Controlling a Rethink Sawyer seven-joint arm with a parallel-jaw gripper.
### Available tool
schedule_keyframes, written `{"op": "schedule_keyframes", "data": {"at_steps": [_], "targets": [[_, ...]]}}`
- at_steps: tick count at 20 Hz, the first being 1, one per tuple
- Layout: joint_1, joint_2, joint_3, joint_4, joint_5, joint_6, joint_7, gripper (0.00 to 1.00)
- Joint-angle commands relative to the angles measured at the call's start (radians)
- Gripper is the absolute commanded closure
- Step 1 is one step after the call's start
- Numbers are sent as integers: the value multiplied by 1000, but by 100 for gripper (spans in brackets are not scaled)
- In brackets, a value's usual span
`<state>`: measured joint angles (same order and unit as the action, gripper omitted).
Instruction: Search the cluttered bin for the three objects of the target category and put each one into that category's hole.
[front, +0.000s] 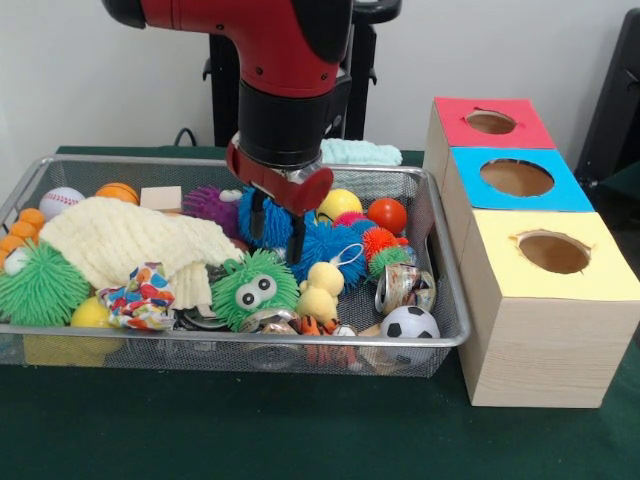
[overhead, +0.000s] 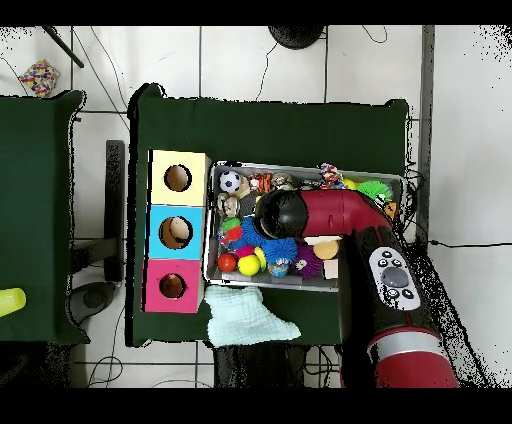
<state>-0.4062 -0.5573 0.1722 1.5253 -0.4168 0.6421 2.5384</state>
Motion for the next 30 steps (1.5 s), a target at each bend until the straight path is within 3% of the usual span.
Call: {"op": "schedule_keyframes", "data": {"at_steps": [1, 9, 16, 23, 30], "targets": [[0, 2, 73, 76, -13, -23, -98, 0], [32, 62, 58, 41, -22, -77, -41, 0], [106, 59, 18, 38, -4, -109, 54, 0], [179, 107, -30, -11, 2, -149, 101, 0], [184, 231, -55, -86, -16, -245, 94, 0]]}}
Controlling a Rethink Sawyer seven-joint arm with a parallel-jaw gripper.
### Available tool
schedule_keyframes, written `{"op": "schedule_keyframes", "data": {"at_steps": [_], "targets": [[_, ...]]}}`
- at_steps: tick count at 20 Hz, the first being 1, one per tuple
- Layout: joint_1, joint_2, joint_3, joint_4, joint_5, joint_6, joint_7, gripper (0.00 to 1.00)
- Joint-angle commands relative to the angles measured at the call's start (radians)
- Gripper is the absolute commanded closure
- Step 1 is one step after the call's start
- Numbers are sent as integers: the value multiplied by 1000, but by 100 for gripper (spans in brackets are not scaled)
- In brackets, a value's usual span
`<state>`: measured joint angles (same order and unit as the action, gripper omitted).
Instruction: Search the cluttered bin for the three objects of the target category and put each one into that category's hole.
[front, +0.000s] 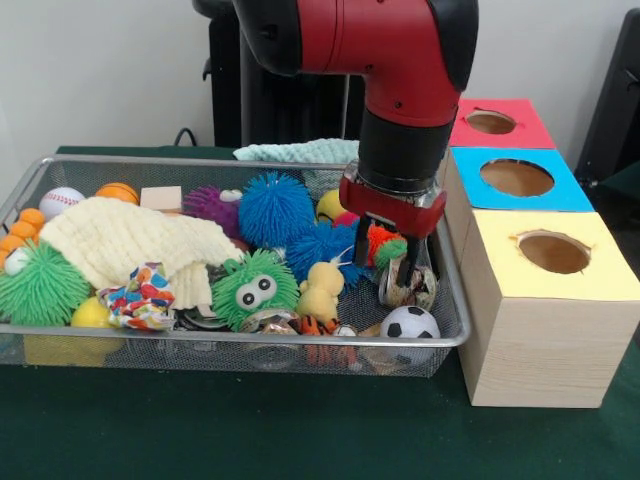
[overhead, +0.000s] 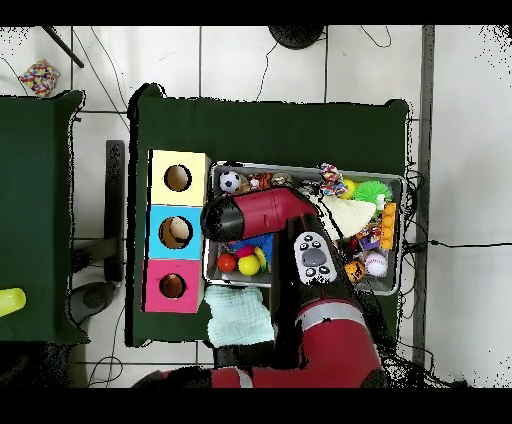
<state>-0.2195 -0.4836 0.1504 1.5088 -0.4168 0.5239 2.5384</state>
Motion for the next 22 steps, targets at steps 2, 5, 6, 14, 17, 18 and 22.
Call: {"op": "schedule_keyframes", "data": {"at_steps": [2, 5, 6, 14, 17, 18, 22], "targets": [[4, 182, -55, -95, -33, -129, 77, 0], [6, 205, -83, -126, -50, -107, 34, 0], [5, 212, -90, -135, -53, -101, 22, 0], [-33, 126, -89, -146, -56, -10, -112, 0], [-35, 41, -86, -102, -33, 53, -134, 0], [-30, 16, -88, -91, -26, 75, -135, 0], [-19, -62, -84, -58, 0, 151, -131, 0]]}}
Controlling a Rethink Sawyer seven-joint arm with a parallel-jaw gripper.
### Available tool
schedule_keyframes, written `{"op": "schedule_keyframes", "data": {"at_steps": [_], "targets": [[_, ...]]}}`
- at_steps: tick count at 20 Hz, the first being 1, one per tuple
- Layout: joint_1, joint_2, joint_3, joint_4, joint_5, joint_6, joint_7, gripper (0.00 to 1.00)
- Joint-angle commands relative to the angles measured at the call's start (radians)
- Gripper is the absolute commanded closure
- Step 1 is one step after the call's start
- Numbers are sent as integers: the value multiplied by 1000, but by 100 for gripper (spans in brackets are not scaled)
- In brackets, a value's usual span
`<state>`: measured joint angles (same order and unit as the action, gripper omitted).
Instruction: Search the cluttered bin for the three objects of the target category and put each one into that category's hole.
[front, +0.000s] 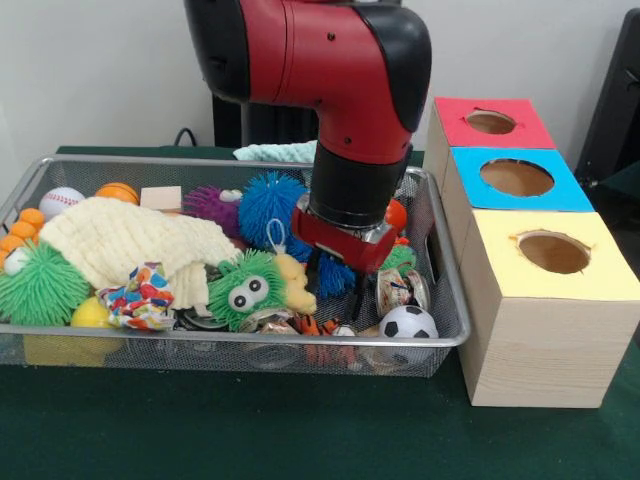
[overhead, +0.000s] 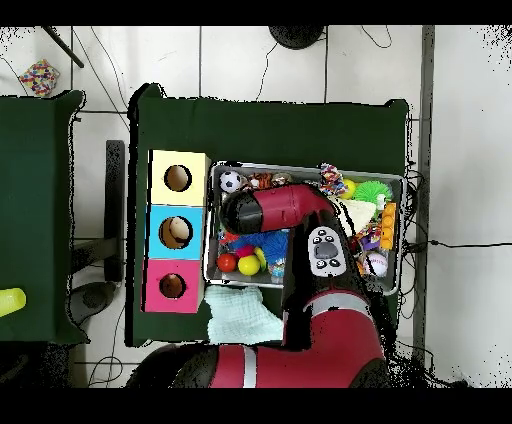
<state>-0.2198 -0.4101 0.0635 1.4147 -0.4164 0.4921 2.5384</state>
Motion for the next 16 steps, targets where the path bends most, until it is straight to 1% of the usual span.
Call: {"op": "schedule_keyframes", "data": {"at_steps": [1, 4, 6, 10, 11, 13, 16], "targets": [[-24, -153, 14, 47, 8, 190, -131, 0], [-71, -211, 72, 102, 46, 179, -138, 0], [-73, -236, 70, 105, 44, 182, -135, 0], [-84, -245, 76, 94, 53, 175, -111, 0], [-76, -235, 64, 80, 49, 156, -80, 0], [-91, -233, 81, 84, 66, 163, -79, 0], [-96, -236, 83, 79, 76, 174, -73, 0]]}}
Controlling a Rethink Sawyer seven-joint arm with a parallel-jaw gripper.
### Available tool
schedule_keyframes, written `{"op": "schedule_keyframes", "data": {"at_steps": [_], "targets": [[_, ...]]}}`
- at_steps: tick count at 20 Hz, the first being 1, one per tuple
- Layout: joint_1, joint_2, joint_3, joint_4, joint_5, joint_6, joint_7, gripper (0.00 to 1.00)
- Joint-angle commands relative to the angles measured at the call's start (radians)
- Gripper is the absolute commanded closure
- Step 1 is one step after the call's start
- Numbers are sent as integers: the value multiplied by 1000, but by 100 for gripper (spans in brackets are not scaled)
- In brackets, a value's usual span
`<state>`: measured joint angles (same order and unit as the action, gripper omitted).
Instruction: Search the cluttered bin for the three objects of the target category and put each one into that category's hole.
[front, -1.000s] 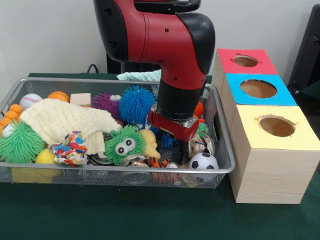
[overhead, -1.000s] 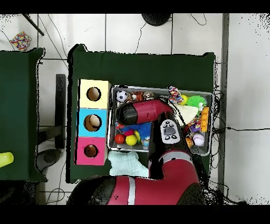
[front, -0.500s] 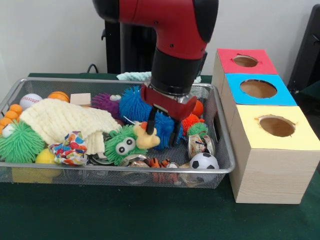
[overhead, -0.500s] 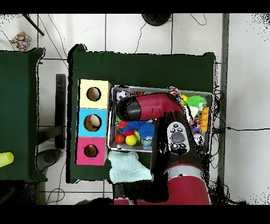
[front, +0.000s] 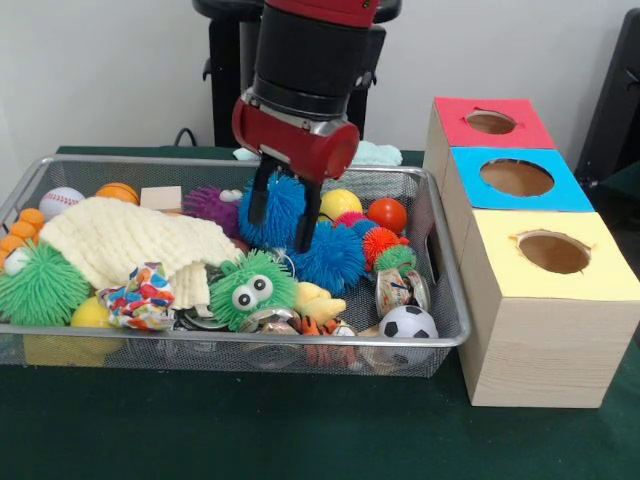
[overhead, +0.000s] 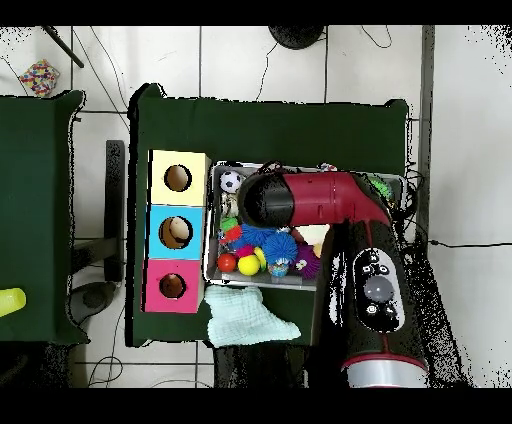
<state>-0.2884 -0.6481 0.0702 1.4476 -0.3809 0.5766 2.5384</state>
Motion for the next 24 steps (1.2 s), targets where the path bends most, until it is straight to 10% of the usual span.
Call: {"op": "schedule_keyframes", "data": {"at_steps": [1, 24], "targets": [[-28, 5, 75, 43, 39, 93, -76, 0], [31, 120, 17, 15, 26, -18, 33, 0]]}}
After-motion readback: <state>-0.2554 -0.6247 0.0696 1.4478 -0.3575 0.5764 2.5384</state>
